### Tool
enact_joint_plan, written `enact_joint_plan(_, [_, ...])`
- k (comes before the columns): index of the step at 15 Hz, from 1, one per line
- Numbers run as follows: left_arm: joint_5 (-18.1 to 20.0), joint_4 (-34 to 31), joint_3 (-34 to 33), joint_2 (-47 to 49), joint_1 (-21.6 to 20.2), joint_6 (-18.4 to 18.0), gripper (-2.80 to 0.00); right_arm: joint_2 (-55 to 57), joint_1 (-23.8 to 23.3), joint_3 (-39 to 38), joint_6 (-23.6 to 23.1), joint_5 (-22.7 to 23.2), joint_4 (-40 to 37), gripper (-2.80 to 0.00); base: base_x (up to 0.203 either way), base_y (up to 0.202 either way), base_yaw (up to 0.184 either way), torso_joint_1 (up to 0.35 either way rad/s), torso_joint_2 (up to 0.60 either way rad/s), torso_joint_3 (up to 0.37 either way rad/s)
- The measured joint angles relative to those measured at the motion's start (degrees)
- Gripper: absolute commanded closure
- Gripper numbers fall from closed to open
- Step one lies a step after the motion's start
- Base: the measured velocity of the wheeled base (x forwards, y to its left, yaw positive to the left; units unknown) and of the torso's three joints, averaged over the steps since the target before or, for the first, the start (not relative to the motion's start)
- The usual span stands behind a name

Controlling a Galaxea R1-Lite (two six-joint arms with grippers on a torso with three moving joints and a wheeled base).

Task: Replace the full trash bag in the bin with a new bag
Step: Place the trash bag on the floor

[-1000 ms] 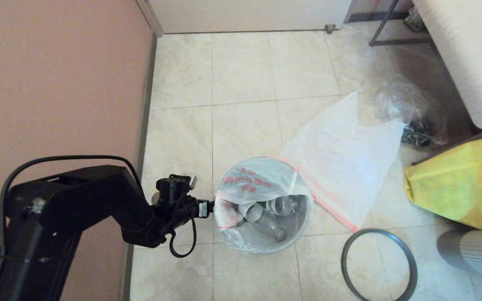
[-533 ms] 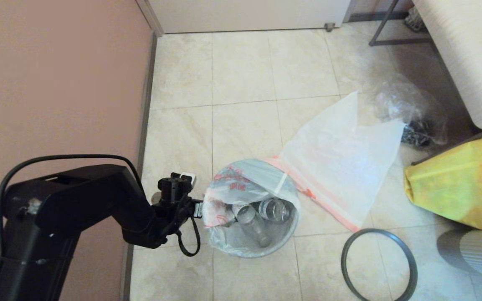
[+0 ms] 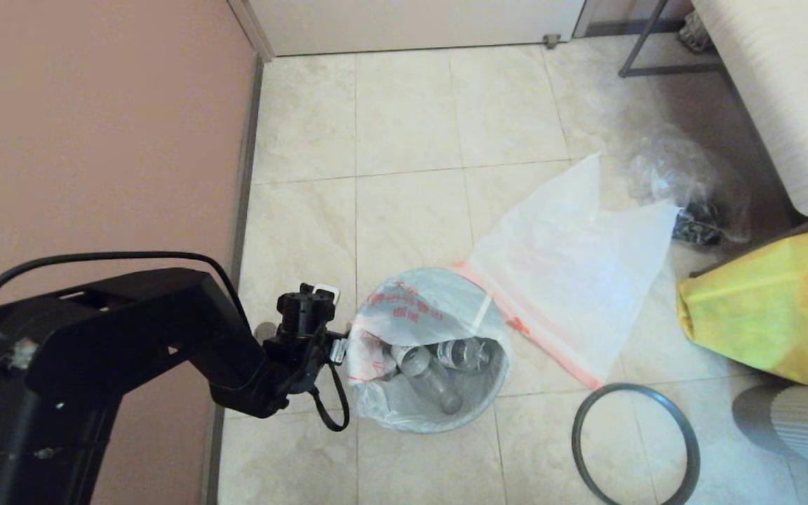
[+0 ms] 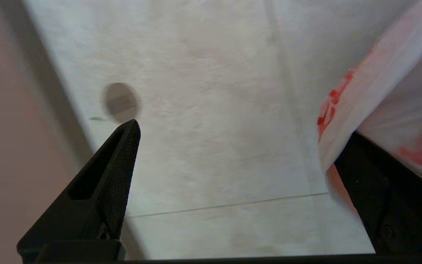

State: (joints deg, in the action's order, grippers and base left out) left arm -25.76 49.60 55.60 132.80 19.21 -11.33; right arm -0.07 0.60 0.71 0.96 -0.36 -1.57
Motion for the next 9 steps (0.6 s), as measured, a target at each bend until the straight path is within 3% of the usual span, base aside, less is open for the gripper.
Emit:
enact_joint_plan(6, [-10.2,0.2,0.1,0.2,-0.1,-7.2,-2.8,0.0,0.0,0.0,0.0,0.0,0.0,0.0,0.0,0.0,0.0,0.0,0.0,0.0])
enact_joint_plan(9, [-13.8,0.2,0.4,0.3,0.0,-8.9,-2.8,0.0,0.0,0.0,0.0,0.0,0.0,0.0,0.0,0.0,0.0,0.0,0.0,0.0])
